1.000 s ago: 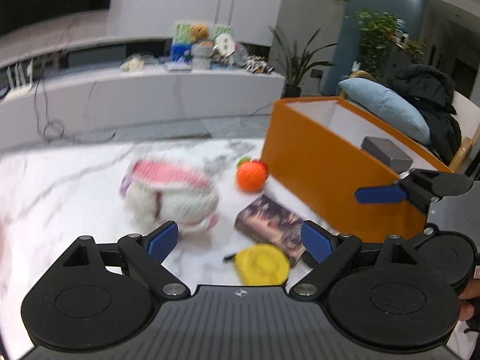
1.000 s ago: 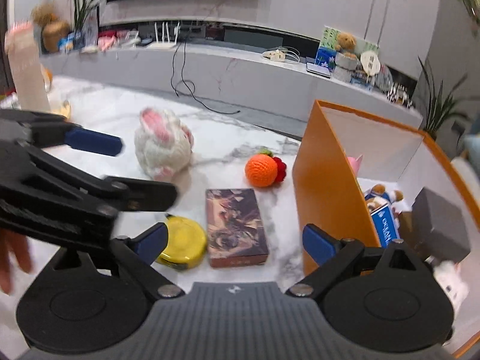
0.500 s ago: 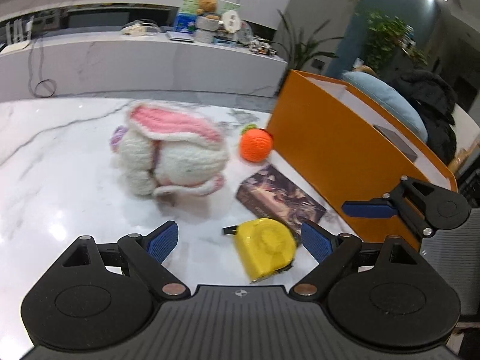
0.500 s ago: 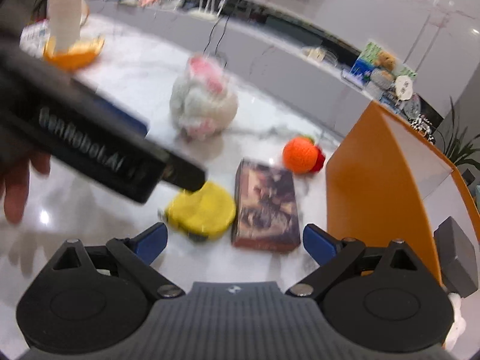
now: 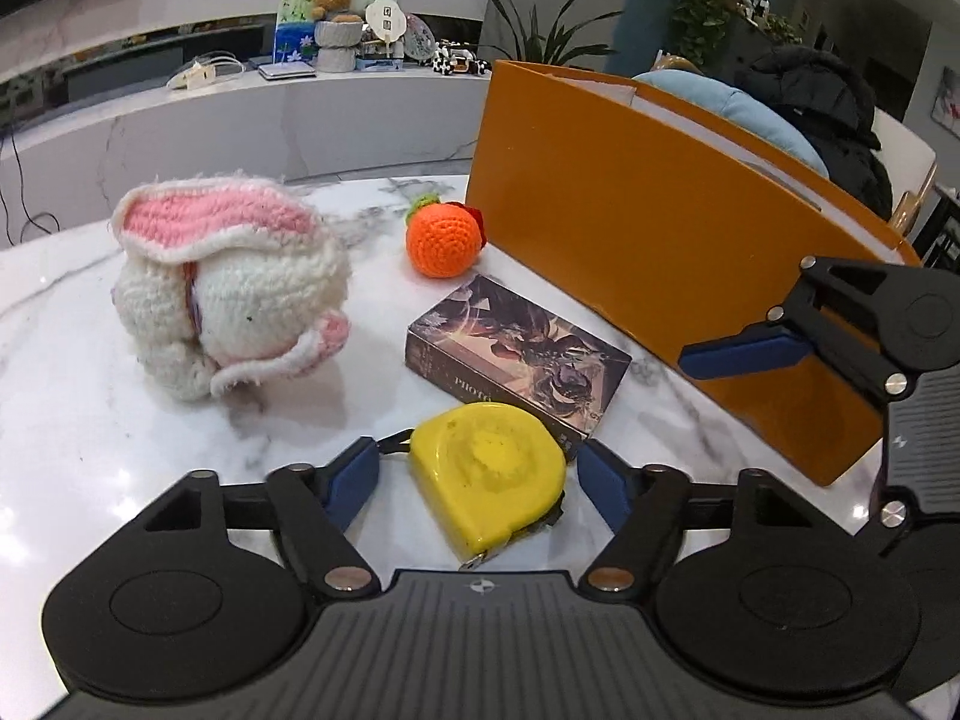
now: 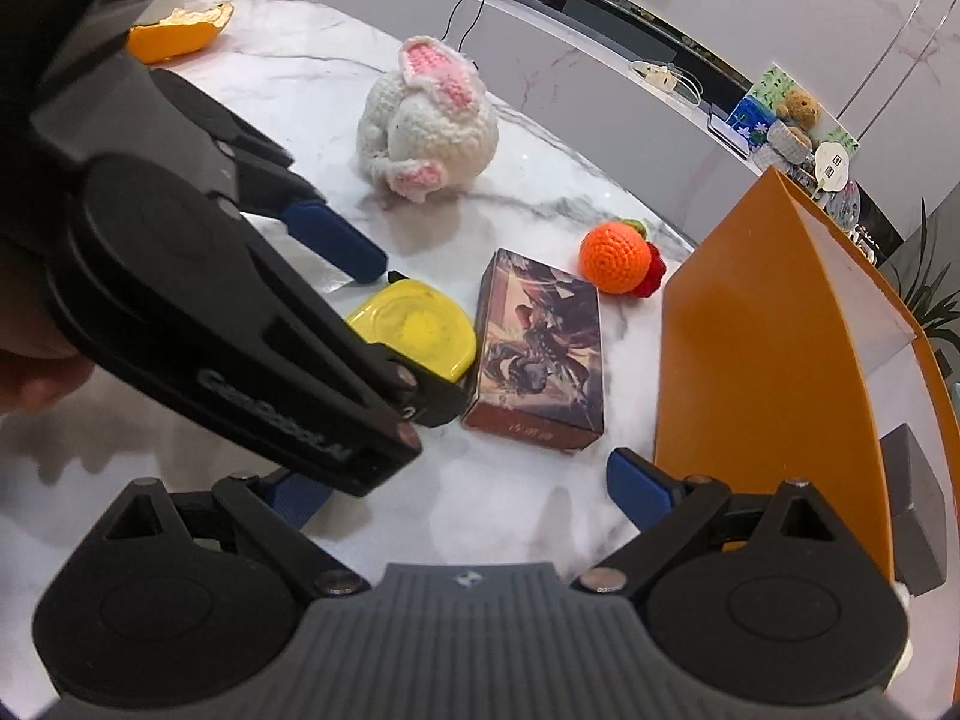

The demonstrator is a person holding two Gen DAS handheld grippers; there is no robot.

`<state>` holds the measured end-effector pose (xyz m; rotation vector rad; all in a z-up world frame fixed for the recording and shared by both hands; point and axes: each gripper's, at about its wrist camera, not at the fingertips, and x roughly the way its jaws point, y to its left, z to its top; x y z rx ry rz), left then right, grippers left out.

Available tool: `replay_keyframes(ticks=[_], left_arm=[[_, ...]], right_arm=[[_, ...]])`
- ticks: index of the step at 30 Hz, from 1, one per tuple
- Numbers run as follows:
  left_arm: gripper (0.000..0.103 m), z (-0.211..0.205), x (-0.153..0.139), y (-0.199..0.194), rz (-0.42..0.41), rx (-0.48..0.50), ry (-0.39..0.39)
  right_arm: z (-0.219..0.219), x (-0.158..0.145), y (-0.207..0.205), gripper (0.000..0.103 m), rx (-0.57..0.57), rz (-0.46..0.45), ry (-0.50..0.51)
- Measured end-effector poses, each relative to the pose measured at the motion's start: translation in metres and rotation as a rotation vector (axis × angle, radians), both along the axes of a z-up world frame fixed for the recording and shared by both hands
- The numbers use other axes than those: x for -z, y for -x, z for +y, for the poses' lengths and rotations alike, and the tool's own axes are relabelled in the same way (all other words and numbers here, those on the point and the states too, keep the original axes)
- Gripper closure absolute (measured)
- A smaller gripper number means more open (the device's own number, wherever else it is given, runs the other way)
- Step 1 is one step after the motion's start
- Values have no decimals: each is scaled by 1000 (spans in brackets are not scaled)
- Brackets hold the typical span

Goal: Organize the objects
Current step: 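Close left tool on yellow tape measure while right grasps illustrated card box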

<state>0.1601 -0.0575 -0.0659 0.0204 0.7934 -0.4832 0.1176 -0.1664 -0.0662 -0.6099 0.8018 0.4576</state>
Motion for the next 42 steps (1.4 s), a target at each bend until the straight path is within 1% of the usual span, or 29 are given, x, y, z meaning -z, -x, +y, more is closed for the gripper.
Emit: replay_keyframes(ticks=[1, 2, 5, 10, 15, 17, 19, 21, 22, 24, 27, 31, 32, 34, 35, 38, 42], left_arm=[[42, 1, 0, 1, -2, 9, 5], [42, 3, -1, 2, 1, 12, 16], [42, 7, -2, 3, 11, 0, 0], [42, 23, -5, 5, 44, -47, -10], [42, 44, -8, 10, 86, -108, -4], [42, 51, -8, 12, 95, -122, -6], [42, 55, -9, 14, 101, -130, -8], [42, 56, -9, 15, 107, -131, -11], [42, 56, -10, 16, 109, -129, -13], [42, 54, -9, 18, 111, -125, -17], [42, 53, -9, 20, 113, -119, -20], [41, 52, -8, 20, 114, -119, -20], [41, 52, -8, 20, 114, -120, -21], [41, 53, -8, 21, 110, -117, -26], [41, 52, -8, 21, 106, -115, -33], [41, 49, -7, 22, 99, -110, -54], [41, 49, -8, 24, 106, -98, -52]], right_arm=[[0, 0, -1, 6, 0, -1, -1], [0, 0, -1, 6, 1, -2, -2], [-2, 1, -3, 6, 10, -8, -10], [-4, 3, -7, 6, 22, -23, -32], [-4, -2, -11, 6, 38, -76, -118], [-6, -3, -18, 6, 67, -78, -169], [-9, -1, -27, 8, 110, -61, -215], [-13, 3, -36, 14, 155, -31, -252], [-14, 4, -38, 14, 169, -36, -260], [-15, 6, -43, 18, 188, -41, -270], [-14, 11, -48, 20, 201, -42, -282], [-12, 17, -47, 20, 204, -54, -270], [-12, 17, -48, 20, 214, -45, -276], [-13, 14, -49, 31, 217, -14, -291], [-13, 12, -49, 42, 205, 0, -295], [-10, 10, -45, 43, 178, 31, -284], [-9, 8, -34, 43, 169, 67, -266]])
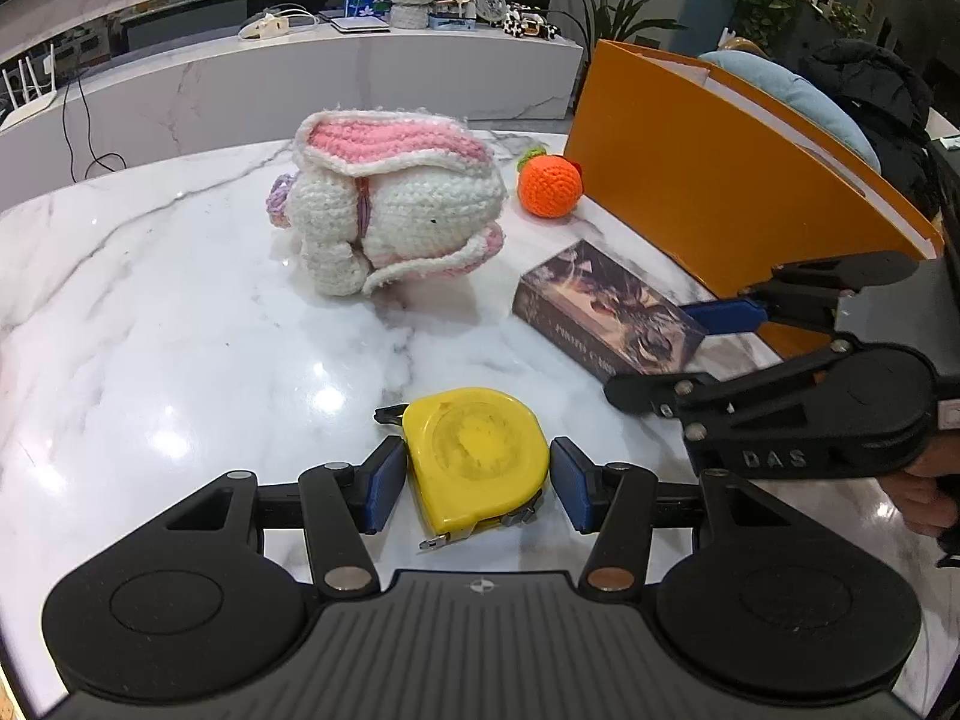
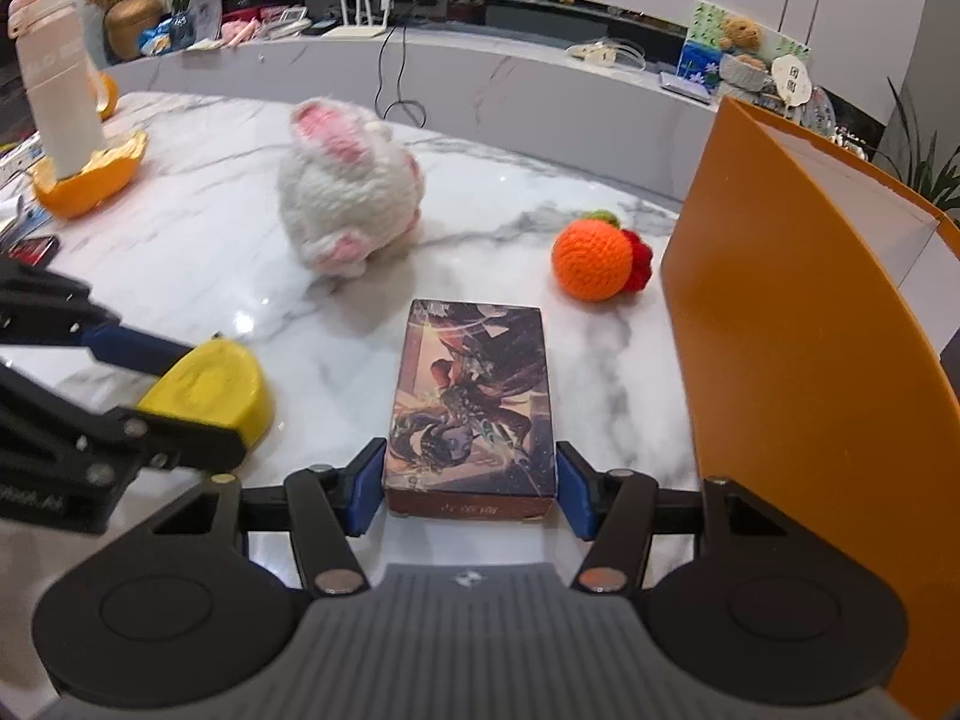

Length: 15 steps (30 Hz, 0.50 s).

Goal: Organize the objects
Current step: 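Close left tool on yellow tape measure while right grasps illustrated card box, then lift tape measure and card box and carry them toward the orange box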

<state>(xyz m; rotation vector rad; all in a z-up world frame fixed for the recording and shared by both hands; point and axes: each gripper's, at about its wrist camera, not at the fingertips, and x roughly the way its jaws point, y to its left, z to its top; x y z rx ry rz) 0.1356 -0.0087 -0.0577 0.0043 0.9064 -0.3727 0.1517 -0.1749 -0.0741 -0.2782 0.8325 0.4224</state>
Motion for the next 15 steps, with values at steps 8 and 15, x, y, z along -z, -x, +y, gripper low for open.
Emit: replay_keyframes(ticks=[8, 15], left_arm=[[41, -9, -1, 14, 13, 53, -1], [30, -9, 2, 12, -11, 36, -2]], right_arm=[[4, -6, 18, 43, -38, 118, 63], [-1, -3, 14, 37, -29, 110, 19]])
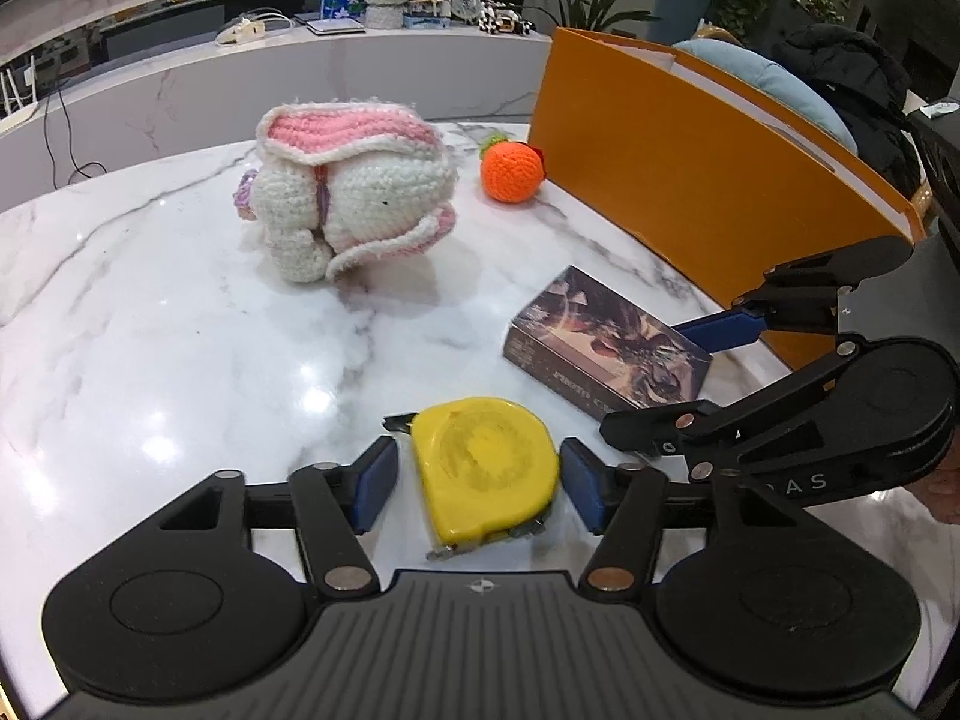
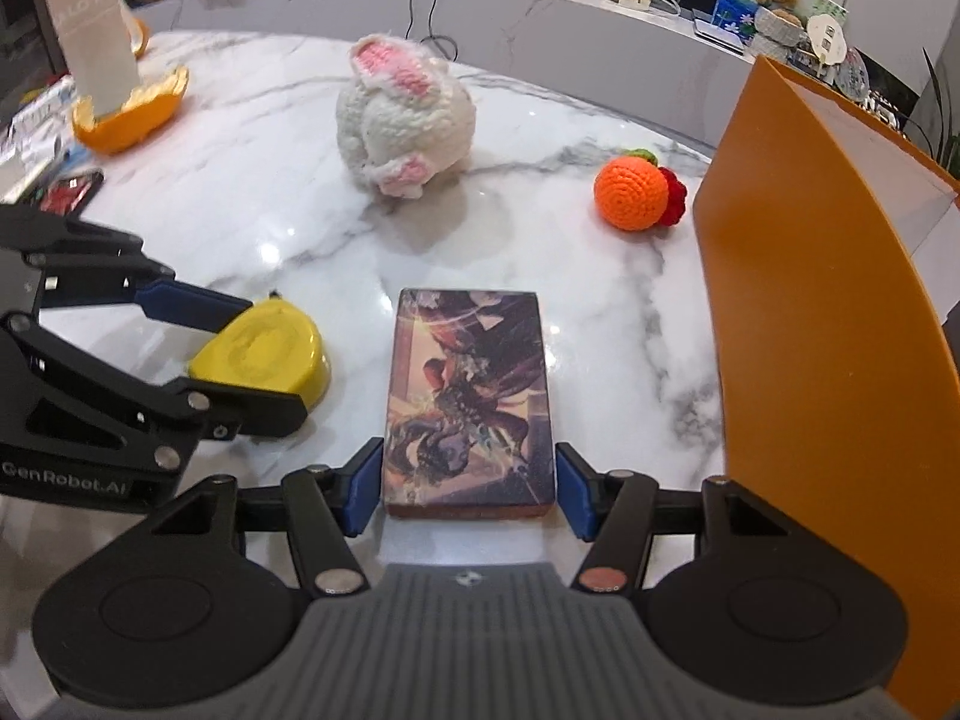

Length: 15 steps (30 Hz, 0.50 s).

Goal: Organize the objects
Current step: 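Lift tape measure and card box and carry them toward the orange box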

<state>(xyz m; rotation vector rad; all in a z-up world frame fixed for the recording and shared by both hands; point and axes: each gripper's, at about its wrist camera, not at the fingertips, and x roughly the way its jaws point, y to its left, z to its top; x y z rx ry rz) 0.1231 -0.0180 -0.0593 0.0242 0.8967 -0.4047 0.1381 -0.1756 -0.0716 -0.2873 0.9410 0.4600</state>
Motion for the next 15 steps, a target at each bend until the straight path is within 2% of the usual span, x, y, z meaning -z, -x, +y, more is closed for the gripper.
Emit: replay_keyframes(ticks=[2, 4, 6, 11, 15], left_arm=[[28, 3, 0, -2, -2, -11, 13], [23, 4, 1, -4, -3, -16, 21], [23, 3, 1, -3, -11, -15, 15], [23, -4, 3, 0, -38, 13, -44], [23, -8, 5, 4, -60, 34, -83]], right_arm=[[1, 1, -4, 33, 7, -25, -3], [1, 2, -7, 32, 11, -43, -20], [1, 4, -11, 31, 18, -59, -35], [2, 8, -14, 30, 0, -104, -53], [1, 7, -16, 30, 2, -84, -57]])
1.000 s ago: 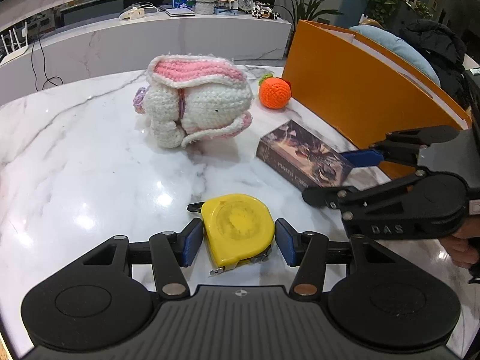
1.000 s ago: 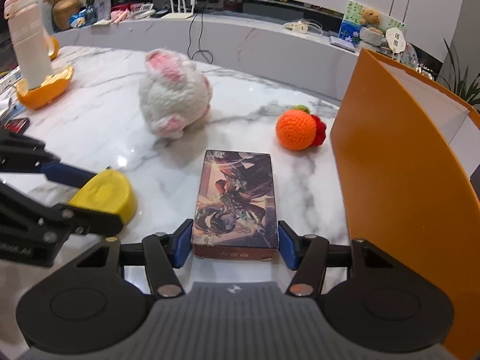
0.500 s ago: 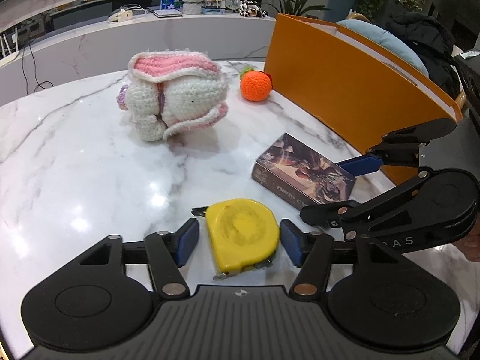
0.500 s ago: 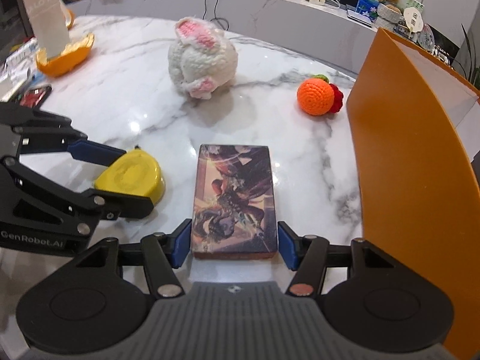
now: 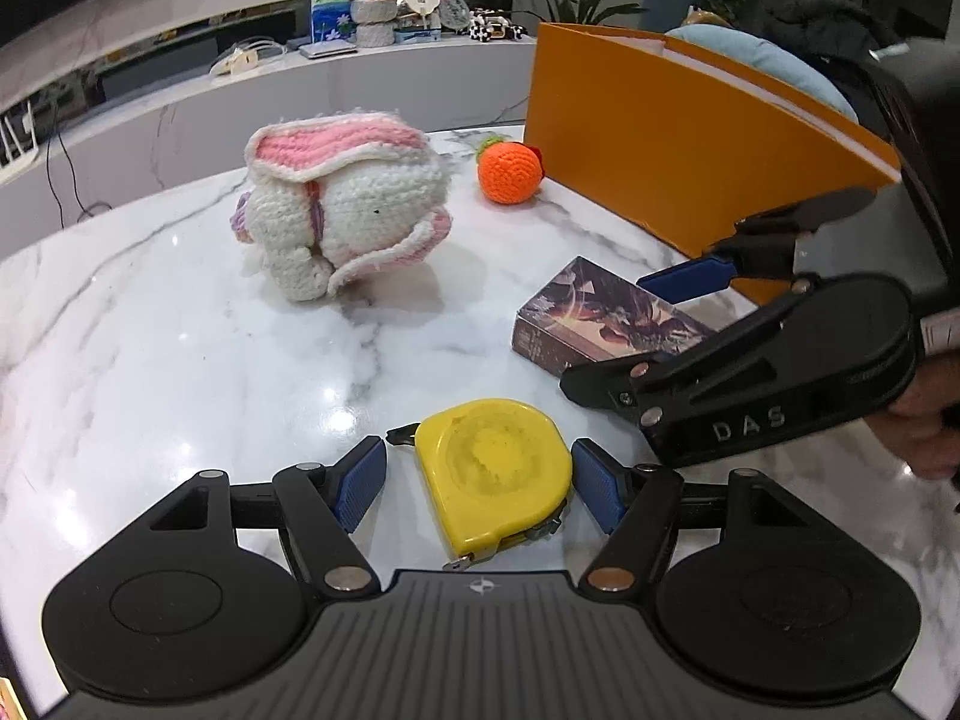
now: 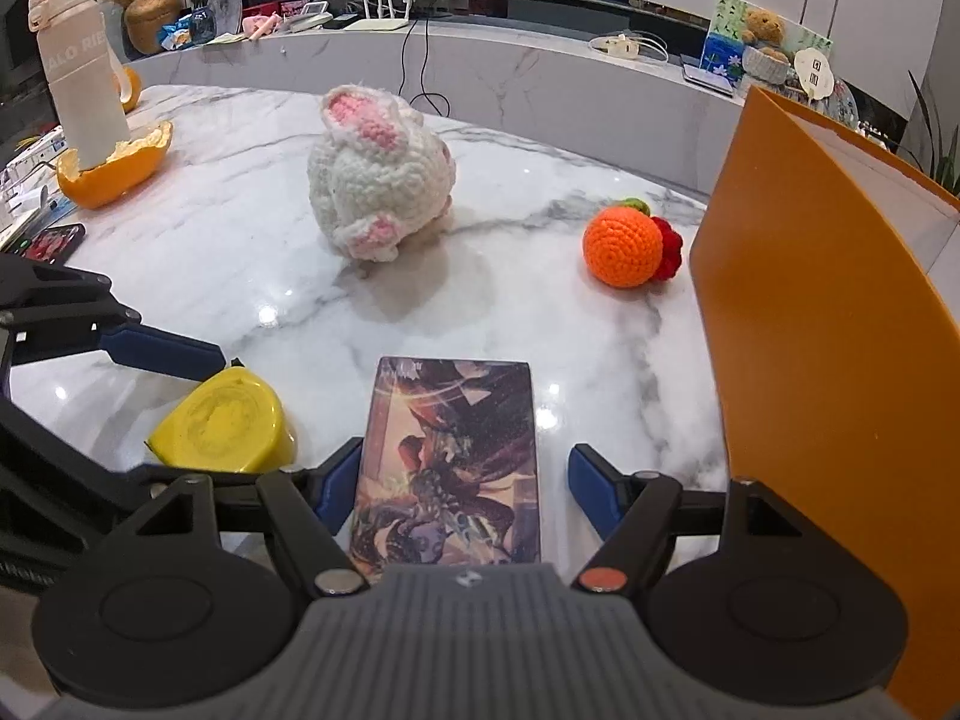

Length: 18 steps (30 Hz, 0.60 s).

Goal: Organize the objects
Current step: 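Lift tape measure and card box and carry them toward the orange box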

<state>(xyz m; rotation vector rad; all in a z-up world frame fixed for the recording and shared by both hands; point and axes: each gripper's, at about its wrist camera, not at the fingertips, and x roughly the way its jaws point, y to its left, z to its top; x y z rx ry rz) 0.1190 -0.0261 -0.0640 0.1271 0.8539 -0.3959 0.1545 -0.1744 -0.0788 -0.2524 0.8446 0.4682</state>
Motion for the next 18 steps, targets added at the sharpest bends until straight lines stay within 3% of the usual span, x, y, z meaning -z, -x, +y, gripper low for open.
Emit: replay_keyframes(ticks=[6, 11, 13, 14, 15, 17, 18], left_arm=[[25, 3, 4, 2, -44, -25, 36], [25, -6, 4, 2, -68, -2, -25], [32, -8, 3, 2, -63, 10, -28], [34, -9, 2, 3, -60, 18, -28], [44, -10, 2, 3, -60, 29, -32], [44, -12, 2, 4, -58, 35, -36], [44, -12, 2, 3, -56, 32, -33]], right_arm=[[0, 1, -1, 28, -1, 10, -3], [0, 0, -1, 27, 5, 17, -4], [-1, 1, 0, 27, 4, 11, -4], [-1, 1, 0, 28, 3, 10, -6], [-1, 0, 1, 32, -3, 9, -10], [1, -2, 4, 43, -24, 6, -12], [2, -2, 4, 43, -22, 5, -5]])
